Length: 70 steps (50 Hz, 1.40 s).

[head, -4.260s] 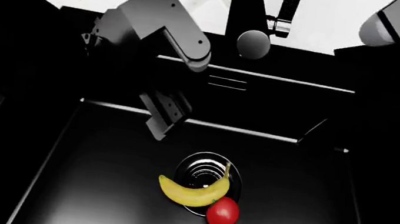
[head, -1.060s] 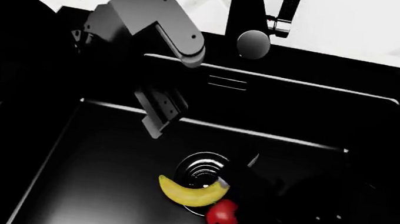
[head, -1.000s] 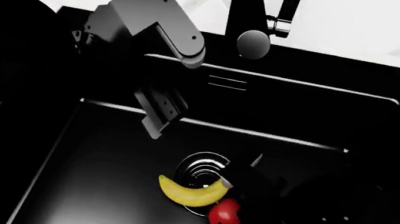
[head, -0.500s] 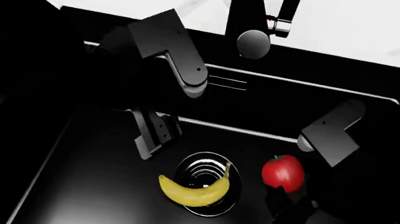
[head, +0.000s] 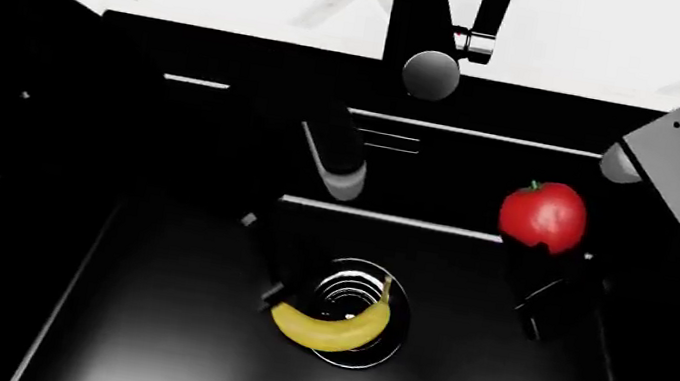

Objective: Pick up the fruits and vegetables and place them in the sink. Turn on the sink faucet to wash them. Then turn the sink off and put them in the tray.

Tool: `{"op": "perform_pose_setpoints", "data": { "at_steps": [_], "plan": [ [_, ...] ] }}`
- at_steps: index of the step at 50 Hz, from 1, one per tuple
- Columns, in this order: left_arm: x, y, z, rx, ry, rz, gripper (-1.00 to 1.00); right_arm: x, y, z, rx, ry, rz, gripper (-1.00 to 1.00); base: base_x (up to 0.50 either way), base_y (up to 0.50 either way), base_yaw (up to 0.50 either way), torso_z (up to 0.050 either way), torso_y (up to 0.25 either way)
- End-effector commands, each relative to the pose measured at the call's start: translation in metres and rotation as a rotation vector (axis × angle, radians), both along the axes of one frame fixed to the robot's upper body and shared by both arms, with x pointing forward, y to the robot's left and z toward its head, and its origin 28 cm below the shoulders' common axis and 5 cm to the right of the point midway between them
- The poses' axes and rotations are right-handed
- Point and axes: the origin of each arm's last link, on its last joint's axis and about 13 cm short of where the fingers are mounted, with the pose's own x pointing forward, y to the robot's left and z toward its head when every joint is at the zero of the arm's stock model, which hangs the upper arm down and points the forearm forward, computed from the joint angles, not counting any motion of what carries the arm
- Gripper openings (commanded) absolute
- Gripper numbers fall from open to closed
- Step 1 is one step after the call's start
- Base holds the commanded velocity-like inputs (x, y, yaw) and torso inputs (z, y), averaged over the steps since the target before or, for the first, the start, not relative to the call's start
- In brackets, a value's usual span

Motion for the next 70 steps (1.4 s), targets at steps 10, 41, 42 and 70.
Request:
{"op": "perform_pose_setpoints", "data": {
  "at_steps": [10,41,42,70],
  "plan": [
    [0.016,-0.016,-0.027,0.027,0.071,-0.049,1.00,-0.009,0.002,0.032,0.000,-0.130,-0.003,-1.00,0.00,0.00,0.00,0.000,0.000],
    [0.045,-0.043,-0.081,0.155,0.152,-0.027,1.00,-0.012,0.003,0.064,0.033,-0.269,-0.036,-1.00,0.00,0.00,0.00,0.000,0.000],
    [0.047,-0.044,-0.082,0.162,0.150,-0.028,1.00,-0.013,0.003,0.064,0.034,-0.271,-0.035,-1.00,0.00,0.00,0.00,0.000,0.000],
    [0.075,-0.073,-0.122,0.285,0.202,-0.053,1.00,-0.012,0.002,0.066,0.033,-0.278,-0.036,-1.00,0.00,0.00,0.00,0.000,0.001]
  ]
}}
